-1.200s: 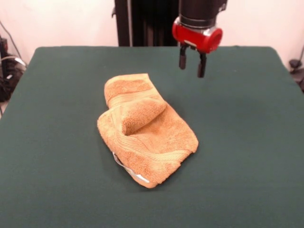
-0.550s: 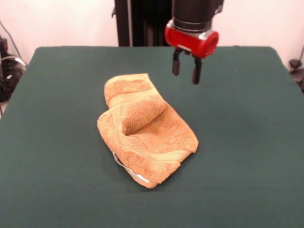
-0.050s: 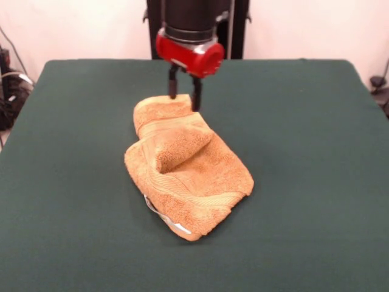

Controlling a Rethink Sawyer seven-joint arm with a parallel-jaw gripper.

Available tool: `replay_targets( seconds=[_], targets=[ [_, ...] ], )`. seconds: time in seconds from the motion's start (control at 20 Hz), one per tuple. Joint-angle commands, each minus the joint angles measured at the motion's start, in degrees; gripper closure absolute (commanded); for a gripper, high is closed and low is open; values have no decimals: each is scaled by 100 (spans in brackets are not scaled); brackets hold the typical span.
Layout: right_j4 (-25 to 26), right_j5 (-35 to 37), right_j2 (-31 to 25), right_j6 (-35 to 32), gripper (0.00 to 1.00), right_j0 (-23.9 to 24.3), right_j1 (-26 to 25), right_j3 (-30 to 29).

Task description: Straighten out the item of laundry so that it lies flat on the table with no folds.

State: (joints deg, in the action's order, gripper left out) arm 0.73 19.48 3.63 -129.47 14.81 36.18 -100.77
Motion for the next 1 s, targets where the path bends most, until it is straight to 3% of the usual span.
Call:
replay_targets(
  seconds=[0.05, 0.5, 1.0],
  targets=[
    [450, 249, -904, 559, 0, 168, -549, 237],
    [536, -149, -1173, 83, 0, 296, -640, 58],
    [371, 112, -1106, -239, 0, 104, -574, 48]
  ],
)
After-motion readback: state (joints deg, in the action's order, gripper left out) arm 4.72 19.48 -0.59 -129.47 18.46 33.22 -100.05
